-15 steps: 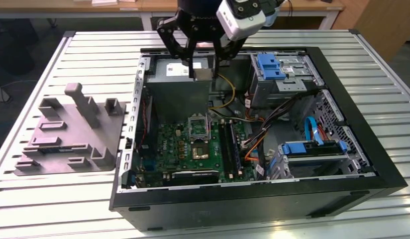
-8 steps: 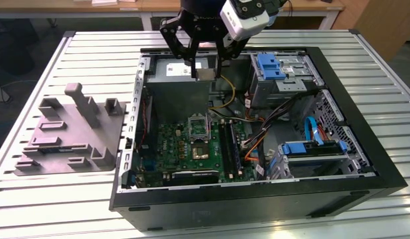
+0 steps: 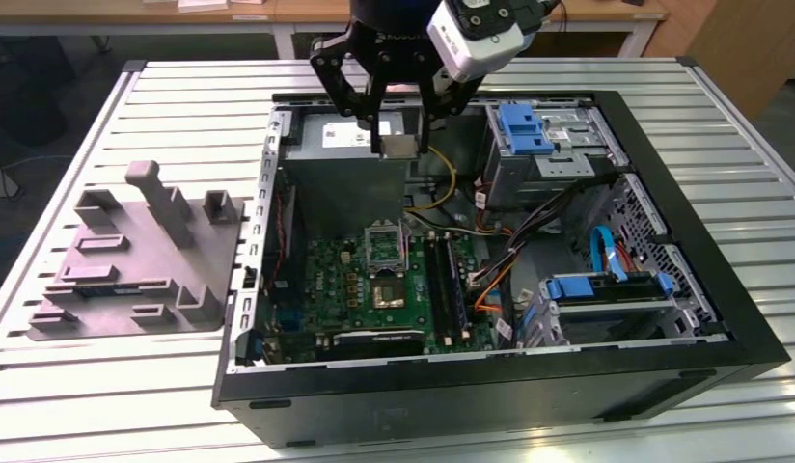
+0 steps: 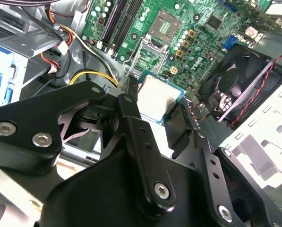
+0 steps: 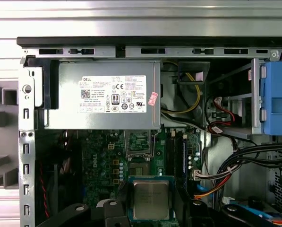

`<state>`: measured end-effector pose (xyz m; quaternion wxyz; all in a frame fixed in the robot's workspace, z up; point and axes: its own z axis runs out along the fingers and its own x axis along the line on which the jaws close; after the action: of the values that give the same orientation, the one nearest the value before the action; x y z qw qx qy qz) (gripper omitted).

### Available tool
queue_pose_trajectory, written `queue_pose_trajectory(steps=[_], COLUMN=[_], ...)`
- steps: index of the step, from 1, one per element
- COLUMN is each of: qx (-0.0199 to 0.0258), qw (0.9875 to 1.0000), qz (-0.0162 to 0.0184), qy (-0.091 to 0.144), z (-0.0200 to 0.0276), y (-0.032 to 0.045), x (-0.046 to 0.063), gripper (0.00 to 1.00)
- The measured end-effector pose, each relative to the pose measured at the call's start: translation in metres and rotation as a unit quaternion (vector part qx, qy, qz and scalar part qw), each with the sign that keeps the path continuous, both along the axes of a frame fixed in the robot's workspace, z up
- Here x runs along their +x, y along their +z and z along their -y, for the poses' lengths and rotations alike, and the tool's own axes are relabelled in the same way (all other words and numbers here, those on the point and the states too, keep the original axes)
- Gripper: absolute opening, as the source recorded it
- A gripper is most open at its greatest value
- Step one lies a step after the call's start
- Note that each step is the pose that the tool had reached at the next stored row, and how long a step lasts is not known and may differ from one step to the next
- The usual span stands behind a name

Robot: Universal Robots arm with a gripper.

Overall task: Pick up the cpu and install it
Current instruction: 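Place the cpu into insertion slot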

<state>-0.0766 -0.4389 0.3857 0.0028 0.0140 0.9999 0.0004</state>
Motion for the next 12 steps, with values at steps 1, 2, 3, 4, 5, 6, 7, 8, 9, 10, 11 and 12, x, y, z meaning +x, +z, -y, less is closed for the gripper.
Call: queue_pose_trajectory(steps=[1, 2, 3, 4, 5, 6, 7, 8, 9, 10, 11, 12], qx=[0.0001, 0.0001, 0.0001, 0.0, 0.0, 0.0, 0.0, 0.0001, 0.0002, 0.0003, 0.0004, 0.0005], qw=[1.0, 1.0, 1.0, 1.0, 1.0, 1.0, 1.0, 1.0, 1.0, 1.0, 1.0, 1.0], qz=[0.0, 0.0001, 0.0, 0.0, 0.0, 0.0, 0.0, 0.0, 0.0, 0.0, 0.0, 0.0], qy=[0.0, 0.0, 0.0, 0.0, 0.0, 0.0, 0.0, 0.0, 0.0, 0.0, 0.0, 0.0], z=[0.0004, 0.0006, 0.0006, 0.001, 0.0011, 0.0011, 0.0011, 0.0011, 0.0011, 0.0011, 0.0011, 0.0011], y=[-0.0001, -0.0002, -0.0001, -0.0001, -0.0001, -0.0001, -0.0001, -0.0001, -0.0001, -0.0001, -0.0001, -0.0001], x=[0.0, -0.0001, 0.0, 0.0, 0.0, 0.0, 0.0, 0.0, 0.0, 0.0, 0.0, 0.0], gripper=[0.47, 0.47, 0.47, 0.47, 0.47, 0.47, 0.47, 0.47, 0.47, 0.47, 0.47, 0.47])
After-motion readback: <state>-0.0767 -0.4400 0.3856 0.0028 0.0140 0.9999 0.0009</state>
